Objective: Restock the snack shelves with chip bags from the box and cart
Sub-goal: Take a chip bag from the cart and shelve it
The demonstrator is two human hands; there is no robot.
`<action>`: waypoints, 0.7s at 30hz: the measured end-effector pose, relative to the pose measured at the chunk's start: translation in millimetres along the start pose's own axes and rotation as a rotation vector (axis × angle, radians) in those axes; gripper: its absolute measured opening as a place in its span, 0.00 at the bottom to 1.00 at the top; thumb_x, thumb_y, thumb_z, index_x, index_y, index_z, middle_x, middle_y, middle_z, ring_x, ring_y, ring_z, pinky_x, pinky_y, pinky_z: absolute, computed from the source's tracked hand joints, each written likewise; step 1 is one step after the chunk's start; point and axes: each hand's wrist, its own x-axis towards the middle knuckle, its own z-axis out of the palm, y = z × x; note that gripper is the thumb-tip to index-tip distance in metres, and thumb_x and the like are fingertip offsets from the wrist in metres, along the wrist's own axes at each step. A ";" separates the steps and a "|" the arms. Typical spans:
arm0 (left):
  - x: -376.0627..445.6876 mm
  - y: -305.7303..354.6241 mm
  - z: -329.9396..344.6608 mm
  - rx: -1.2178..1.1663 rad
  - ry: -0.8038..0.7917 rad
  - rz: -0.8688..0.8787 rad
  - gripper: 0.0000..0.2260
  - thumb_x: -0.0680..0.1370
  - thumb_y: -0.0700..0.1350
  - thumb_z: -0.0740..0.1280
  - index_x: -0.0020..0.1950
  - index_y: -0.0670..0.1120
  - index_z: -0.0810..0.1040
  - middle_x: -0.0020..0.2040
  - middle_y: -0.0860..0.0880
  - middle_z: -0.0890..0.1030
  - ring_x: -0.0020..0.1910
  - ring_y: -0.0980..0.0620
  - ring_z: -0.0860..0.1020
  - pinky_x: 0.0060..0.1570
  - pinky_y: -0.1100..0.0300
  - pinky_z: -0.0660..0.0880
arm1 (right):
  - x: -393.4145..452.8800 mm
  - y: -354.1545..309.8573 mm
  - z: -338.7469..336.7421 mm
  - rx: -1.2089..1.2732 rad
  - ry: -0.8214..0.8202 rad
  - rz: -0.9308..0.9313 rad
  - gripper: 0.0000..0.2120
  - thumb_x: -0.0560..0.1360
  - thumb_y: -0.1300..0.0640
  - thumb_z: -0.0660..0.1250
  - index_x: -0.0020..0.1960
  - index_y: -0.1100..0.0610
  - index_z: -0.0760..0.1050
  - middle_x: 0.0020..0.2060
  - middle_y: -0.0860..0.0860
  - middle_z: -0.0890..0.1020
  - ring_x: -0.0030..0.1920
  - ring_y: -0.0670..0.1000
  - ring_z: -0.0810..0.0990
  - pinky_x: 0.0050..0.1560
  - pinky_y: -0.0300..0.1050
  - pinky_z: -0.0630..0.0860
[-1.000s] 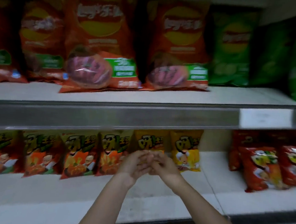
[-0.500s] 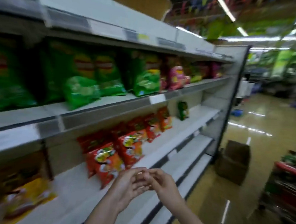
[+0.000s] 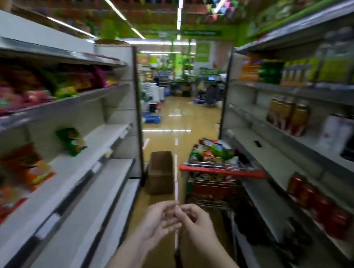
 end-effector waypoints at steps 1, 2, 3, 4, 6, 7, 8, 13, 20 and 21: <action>18.8 -3.4 17.7 0.004 -0.033 -0.026 0.07 0.80 0.39 0.62 0.51 0.39 0.79 0.40 0.43 0.84 0.48 0.44 0.81 0.41 0.54 0.76 | 9.9 6.1 -19.1 -0.035 0.034 0.015 0.06 0.78 0.60 0.68 0.51 0.61 0.81 0.43 0.53 0.86 0.46 0.48 0.84 0.49 0.39 0.80; 39.7 -6.4 35.6 0.001 -0.064 -0.052 0.07 0.80 0.39 0.62 0.50 0.39 0.79 0.39 0.44 0.85 0.47 0.44 0.81 0.41 0.54 0.75 | 22.8 12.8 -39.9 -0.071 0.066 0.028 0.05 0.78 0.59 0.68 0.51 0.60 0.81 0.43 0.53 0.86 0.46 0.47 0.84 0.49 0.39 0.80; 59.6 -8.0 51.6 -0.009 -0.083 -0.083 0.06 0.79 0.39 0.62 0.50 0.39 0.79 0.39 0.43 0.85 0.47 0.44 0.80 0.41 0.54 0.75 | 36.7 18.7 -59.4 -0.118 0.088 0.038 0.05 0.78 0.59 0.68 0.51 0.58 0.81 0.43 0.52 0.86 0.45 0.47 0.84 0.48 0.39 0.80; 81.7 -8.5 66.0 -0.025 -0.096 -0.116 0.06 0.79 0.39 0.63 0.51 0.39 0.79 0.42 0.42 0.85 0.48 0.44 0.80 0.41 0.53 0.75 | 53.5 23.6 -78.6 -0.162 0.101 0.041 0.04 0.77 0.58 0.69 0.50 0.56 0.82 0.42 0.51 0.86 0.45 0.46 0.84 0.48 0.39 0.80; 126.2 -2.2 89.2 -0.069 -0.115 -0.172 0.07 0.79 0.39 0.63 0.52 0.39 0.78 0.49 0.39 0.83 0.49 0.42 0.79 0.40 0.53 0.74 | 91.4 27.8 -110.9 -0.249 0.122 0.032 0.04 0.76 0.56 0.71 0.50 0.54 0.82 0.42 0.50 0.85 0.44 0.44 0.84 0.47 0.39 0.80; 149.9 4.0 98.1 -0.090 -0.128 -0.189 0.07 0.80 0.39 0.62 0.53 0.39 0.78 0.50 0.39 0.82 0.50 0.42 0.79 0.40 0.53 0.74 | 113.4 29.4 -124.0 -0.287 0.130 0.023 0.04 0.76 0.55 0.71 0.49 0.54 0.82 0.42 0.49 0.85 0.44 0.44 0.84 0.46 0.39 0.80; 174.4 12.2 105.9 -0.108 -0.145 -0.192 0.07 0.80 0.39 0.62 0.52 0.39 0.78 0.50 0.38 0.82 0.49 0.42 0.79 0.40 0.53 0.74 | 136.7 30.3 -134.2 -0.314 0.135 0.015 0.03 0.75 0.55 0.72 0.49 0.53 0.81 0.41 0.49 0.85 0.43 0.43 0.83 0.44 0.38 0.79; 280.4 57.8 129.1 -0.139 -0.188 -0.146 0.07 0.80 0.39 0.62 0.52 0.39 0.78 0.47 0.39 0.82 0.49 0.42 0.79 0.43 0.53 0.74 | 242.1 35.8 -159.2 -0.347 0.161 0.025 0.04 0.76 0.52 0.71 0.48 0.52 0.81 0.41 0.49 0.85 0.43 0.43 0.83 0.45 0.37 0.78; 391.1 81.8 149.9 -0.084 -0.186 -0.216 0.07 0.80 0.39 0.61 0.54 0.39 0.76 0.48 0.39 0.82 0.49 0.42 0.79 0.43 0.53 0.75 | 330.4 73.5 -198.1 -0.118 0.259 0.213 0.09 0.76 0.54 0.70 0.51 0.60 0.80 0.43 0.55 0.85 0.40 0.47 0.84 0.42 0.38 0.80; 407.2 85.2 153.4 -0.083 -0.171 -0.221 0.07 0.81 0.39 0.61 0.53 0.39 0.76 0.48 0.40 0.82 0.48 0.42 0.79 0.43 0.53 0.75 | 345.4 82.0 -210.9 -0.080 0.295 0.251 0.08 0.78 0.55 0.68 0.51 0.60 0.80 0.43 0.55 0.85 0.40 0.48 0.83 0.41 0.37 0.80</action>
